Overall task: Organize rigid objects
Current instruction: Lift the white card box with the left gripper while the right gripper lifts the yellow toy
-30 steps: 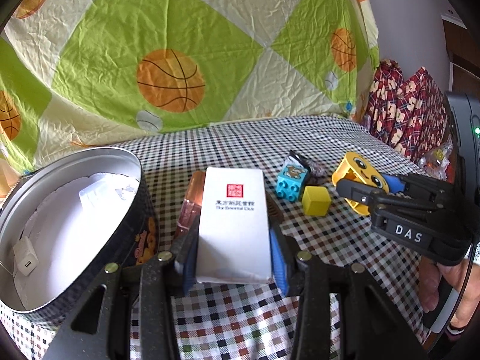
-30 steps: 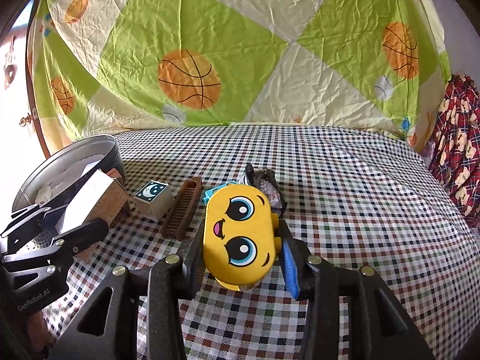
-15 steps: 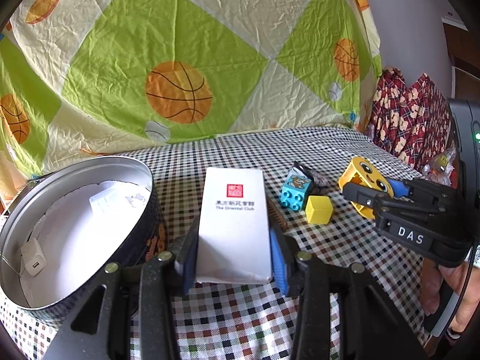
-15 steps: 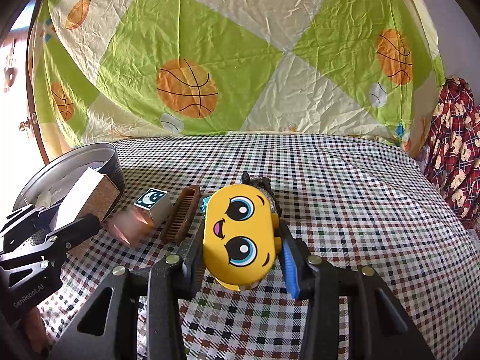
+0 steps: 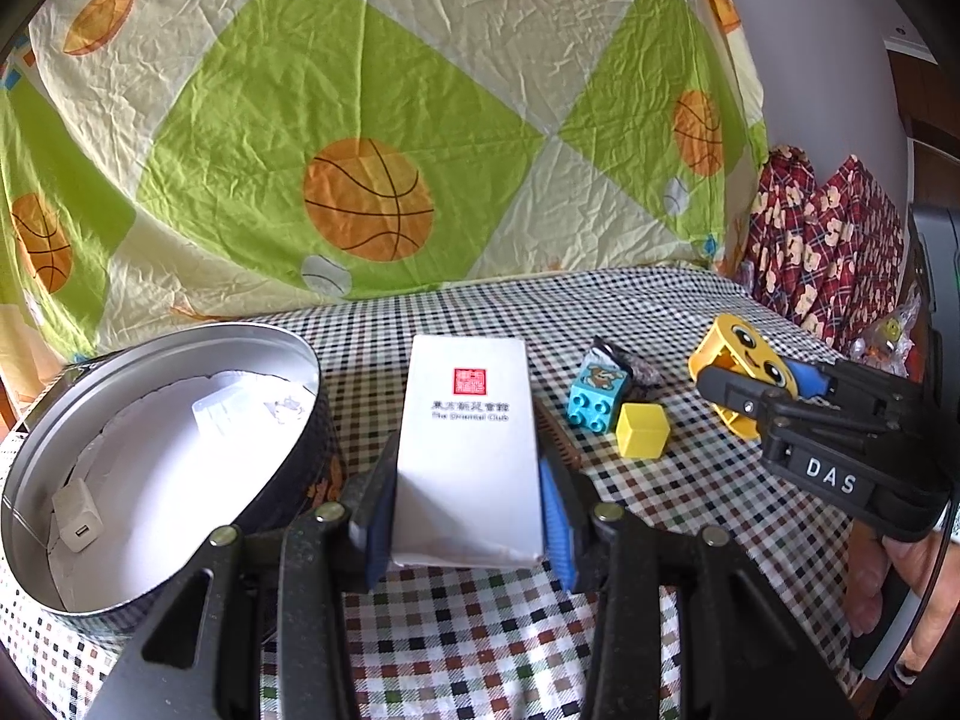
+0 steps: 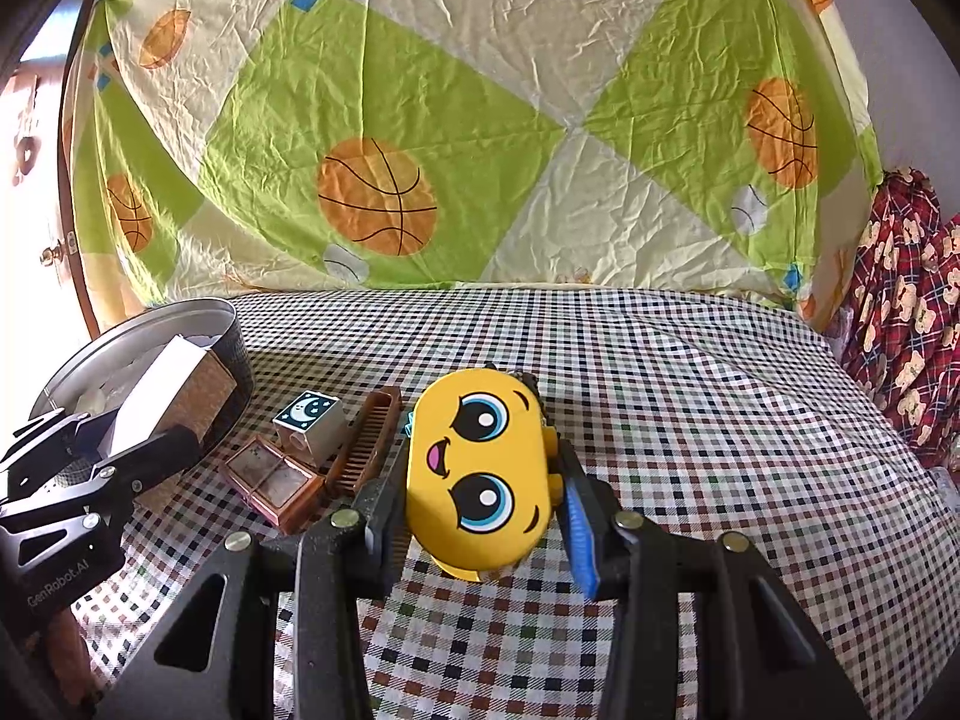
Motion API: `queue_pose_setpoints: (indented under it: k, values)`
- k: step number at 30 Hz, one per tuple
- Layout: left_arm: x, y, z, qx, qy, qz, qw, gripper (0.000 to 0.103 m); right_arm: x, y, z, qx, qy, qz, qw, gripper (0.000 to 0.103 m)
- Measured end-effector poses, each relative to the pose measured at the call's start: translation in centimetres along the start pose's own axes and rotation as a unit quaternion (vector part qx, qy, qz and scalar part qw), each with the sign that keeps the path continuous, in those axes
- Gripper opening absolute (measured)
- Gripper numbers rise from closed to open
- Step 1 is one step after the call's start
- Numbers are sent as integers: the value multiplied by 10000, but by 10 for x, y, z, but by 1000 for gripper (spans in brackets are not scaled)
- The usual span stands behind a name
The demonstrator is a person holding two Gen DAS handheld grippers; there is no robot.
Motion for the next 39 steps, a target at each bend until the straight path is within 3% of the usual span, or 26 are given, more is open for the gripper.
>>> queue_pose_setpoints:
  k: [39]
  values:
    - [-10, -1, -23, 499, -263, -219, 9982, 40, -3, -2, -22, 581, 26, -31, 9983, 45]
Point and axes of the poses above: each gripper's, at about its wrist camera, not at the fingertips, and z roughly the way its jaws point, x to its right, y to its underside, the point moved 5 cm from there along z, roughly the way its jaws point, and after that the axes turned 7 degrees about -x, right-handed, at the moved point
